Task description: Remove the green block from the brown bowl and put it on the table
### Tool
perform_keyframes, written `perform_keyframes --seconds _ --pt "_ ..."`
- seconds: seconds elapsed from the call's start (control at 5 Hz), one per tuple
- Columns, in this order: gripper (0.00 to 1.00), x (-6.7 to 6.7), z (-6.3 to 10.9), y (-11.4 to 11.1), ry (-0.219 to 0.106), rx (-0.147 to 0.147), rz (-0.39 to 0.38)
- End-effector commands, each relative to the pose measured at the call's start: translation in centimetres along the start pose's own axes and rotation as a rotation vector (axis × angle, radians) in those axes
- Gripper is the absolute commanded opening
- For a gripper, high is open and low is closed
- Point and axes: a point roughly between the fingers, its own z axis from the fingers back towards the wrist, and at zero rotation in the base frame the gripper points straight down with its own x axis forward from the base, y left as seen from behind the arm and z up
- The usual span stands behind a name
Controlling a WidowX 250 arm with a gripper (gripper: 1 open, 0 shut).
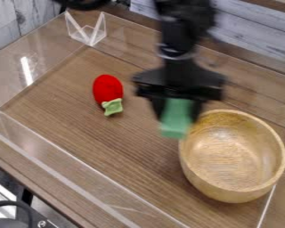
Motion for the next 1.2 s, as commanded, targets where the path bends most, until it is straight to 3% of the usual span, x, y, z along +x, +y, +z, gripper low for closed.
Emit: perform_keyframes --seconds 0.0,0.4,0.8,1.0 --pt "0.0 1.5 -1.2 2.2 -0.012 -0.03 -0.025" --pt "0.0 -0.4 -3.6 3.0 0.042 -0.018 -0.032" --pt "0.0 1.3 -2.3 0.7 0.077 -0.005 -0.059" --pt "0.0 0.4 -2.8 0.8 0.102 0.0 -0.091"
